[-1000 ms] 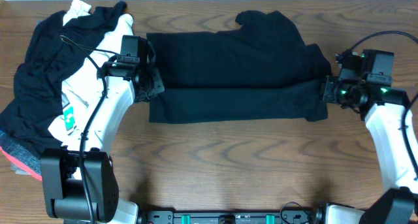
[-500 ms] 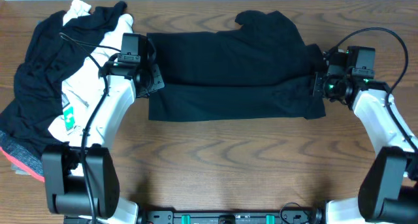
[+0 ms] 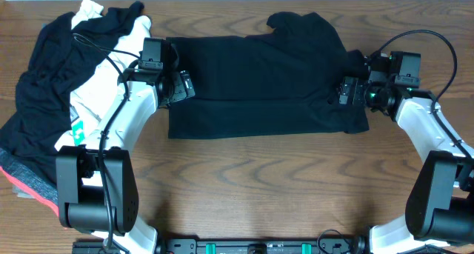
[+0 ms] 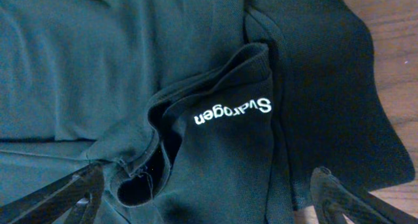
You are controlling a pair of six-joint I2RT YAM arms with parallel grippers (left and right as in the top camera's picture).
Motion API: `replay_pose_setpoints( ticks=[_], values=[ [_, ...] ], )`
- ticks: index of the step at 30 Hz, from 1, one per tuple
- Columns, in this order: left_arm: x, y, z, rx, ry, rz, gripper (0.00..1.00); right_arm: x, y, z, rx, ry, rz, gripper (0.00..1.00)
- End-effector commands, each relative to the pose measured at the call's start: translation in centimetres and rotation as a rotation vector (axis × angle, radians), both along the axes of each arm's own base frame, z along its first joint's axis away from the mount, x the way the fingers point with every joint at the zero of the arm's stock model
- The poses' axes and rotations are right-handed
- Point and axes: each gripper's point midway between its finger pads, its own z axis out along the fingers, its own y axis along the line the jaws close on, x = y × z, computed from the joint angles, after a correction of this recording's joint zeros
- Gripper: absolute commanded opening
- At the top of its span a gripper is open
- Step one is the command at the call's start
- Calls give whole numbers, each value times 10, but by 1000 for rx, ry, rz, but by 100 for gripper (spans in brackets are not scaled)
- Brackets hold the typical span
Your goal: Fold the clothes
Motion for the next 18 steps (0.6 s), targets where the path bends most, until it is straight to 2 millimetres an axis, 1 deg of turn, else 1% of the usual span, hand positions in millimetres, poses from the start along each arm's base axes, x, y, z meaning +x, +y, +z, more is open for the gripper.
replay_pose_setpoints(
  ticks=[1, 5, 9, 11, 13, 16, 18],
  values=[
    [9, 8, 12, 53, -34, -24, 98, 15, 2, 21, 4, -38, 8, 99],
    [21, 5, 42, 41, -107, -28, 98, 31, 1, 58, -16, -77, 33, 99],
    [36, -7, 76, 7, -166, -113, 98, 51, 4, 101, -70, -167, 94, 99],
    [48, -8, 96, 16, -216, -130, 98, 63, 7, 122, -98, -229, 114, 99],
    [59, -8, 110, 28, -264, -150, 98, 74, 9, 137, -113, -279, 121, 99],
    [79, -3, 120, 39, -314, -150, 98, 92, 16, 147, -133, -350, 143, 99],
    [91, 1, 119, 43, -323, -145, 98, 103, 21, 146, -136, -377, 153, 99]
  ],
)
